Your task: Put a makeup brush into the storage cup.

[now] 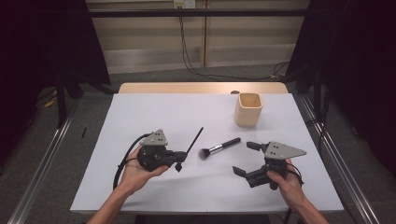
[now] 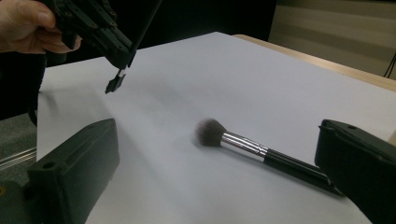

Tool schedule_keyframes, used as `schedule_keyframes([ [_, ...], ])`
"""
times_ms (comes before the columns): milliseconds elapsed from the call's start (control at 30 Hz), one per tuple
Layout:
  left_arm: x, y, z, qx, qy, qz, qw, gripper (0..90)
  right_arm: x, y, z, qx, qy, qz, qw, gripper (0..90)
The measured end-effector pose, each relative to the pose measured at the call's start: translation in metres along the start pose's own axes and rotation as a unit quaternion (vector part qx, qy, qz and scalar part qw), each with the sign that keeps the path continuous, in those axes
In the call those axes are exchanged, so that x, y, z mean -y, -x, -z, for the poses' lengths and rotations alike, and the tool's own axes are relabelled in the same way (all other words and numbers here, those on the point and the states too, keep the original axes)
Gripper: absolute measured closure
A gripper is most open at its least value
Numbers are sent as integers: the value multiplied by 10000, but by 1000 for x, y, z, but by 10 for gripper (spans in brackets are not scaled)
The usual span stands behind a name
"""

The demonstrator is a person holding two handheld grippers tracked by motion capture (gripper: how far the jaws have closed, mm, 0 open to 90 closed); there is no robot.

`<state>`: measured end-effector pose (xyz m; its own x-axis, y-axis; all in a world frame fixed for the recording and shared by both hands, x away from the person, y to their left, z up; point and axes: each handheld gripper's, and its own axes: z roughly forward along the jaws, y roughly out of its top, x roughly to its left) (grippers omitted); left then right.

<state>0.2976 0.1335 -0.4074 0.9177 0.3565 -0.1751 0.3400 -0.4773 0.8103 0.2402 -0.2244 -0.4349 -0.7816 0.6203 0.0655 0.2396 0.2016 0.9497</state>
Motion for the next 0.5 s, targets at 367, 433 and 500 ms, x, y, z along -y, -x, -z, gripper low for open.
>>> schedule_keyframes([
  [367, -9, 11, -14, 435, -406, -140, 9981, 862, -9, -5, -16, -297, -188, -26, 9994, 0],
  [433, -9, 11, -15, 436, -458, -167, 9979, 862, -10, -5, -20, -314, -210, -15, 9993, 1],
  [500, -10, 11, -16, 449, -457, -166, 9978, 861, -11, -5, -23, -308, -252, -22, 9992, 4],
])
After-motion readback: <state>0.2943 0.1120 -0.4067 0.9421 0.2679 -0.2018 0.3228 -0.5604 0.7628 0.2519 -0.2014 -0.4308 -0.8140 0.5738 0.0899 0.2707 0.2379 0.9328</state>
